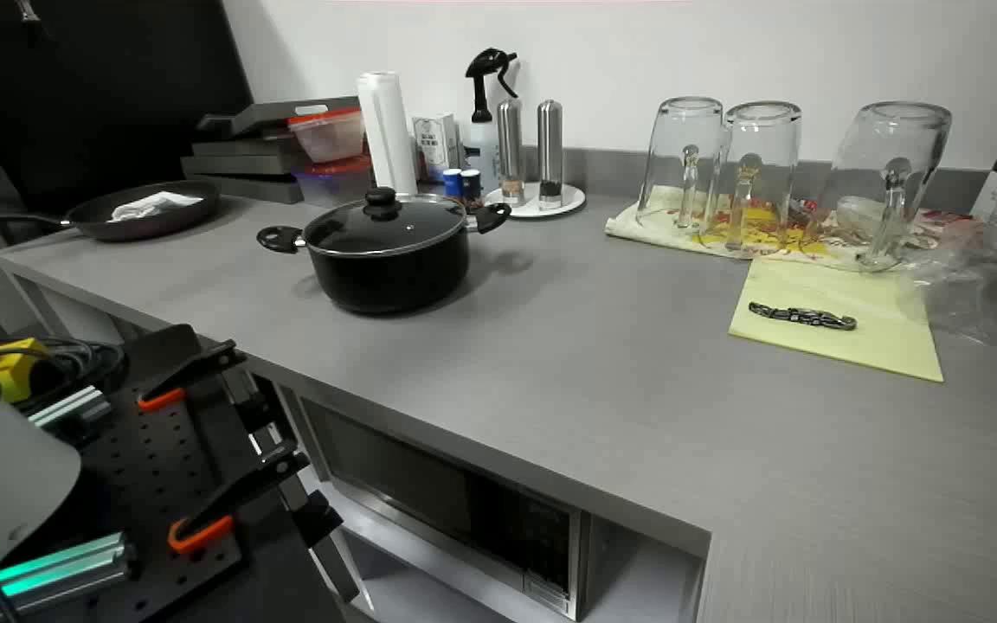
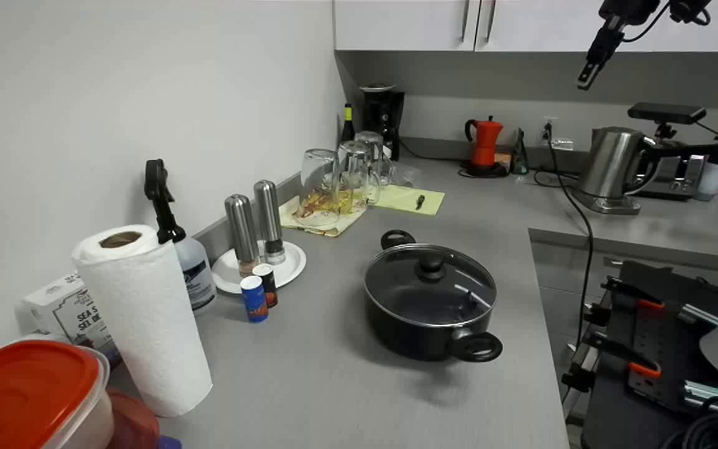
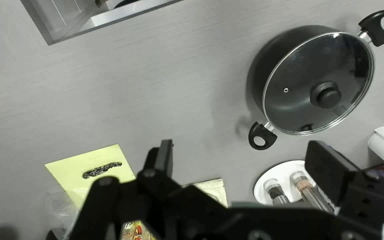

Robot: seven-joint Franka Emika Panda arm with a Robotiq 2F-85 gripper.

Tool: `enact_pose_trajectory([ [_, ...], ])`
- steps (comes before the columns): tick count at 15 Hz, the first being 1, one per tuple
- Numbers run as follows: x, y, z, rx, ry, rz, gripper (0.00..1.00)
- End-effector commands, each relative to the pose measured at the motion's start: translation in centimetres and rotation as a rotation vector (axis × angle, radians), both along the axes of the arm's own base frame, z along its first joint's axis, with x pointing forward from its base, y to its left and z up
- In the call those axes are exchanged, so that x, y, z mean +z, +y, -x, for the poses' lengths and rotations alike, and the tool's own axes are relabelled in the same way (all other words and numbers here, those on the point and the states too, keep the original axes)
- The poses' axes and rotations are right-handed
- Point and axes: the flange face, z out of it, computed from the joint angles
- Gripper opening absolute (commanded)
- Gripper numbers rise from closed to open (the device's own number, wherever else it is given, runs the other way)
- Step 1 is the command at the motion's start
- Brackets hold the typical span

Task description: Remove the lid from the pot

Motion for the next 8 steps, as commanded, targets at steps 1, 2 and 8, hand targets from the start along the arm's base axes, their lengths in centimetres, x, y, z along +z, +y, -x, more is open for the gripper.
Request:
enact_pose_trajectory([
  [1, 0.1, 0.0, 0.0, 0.0, 0.0, 0.0, 1.0],
  [2, 0.2, 0.0, 0.0, 0.0, -0.001, 0.0, 1.0],
  [8, -0.6, 0.7, -1.5, -0.001, 0.005, 0.002, 1.0],
])
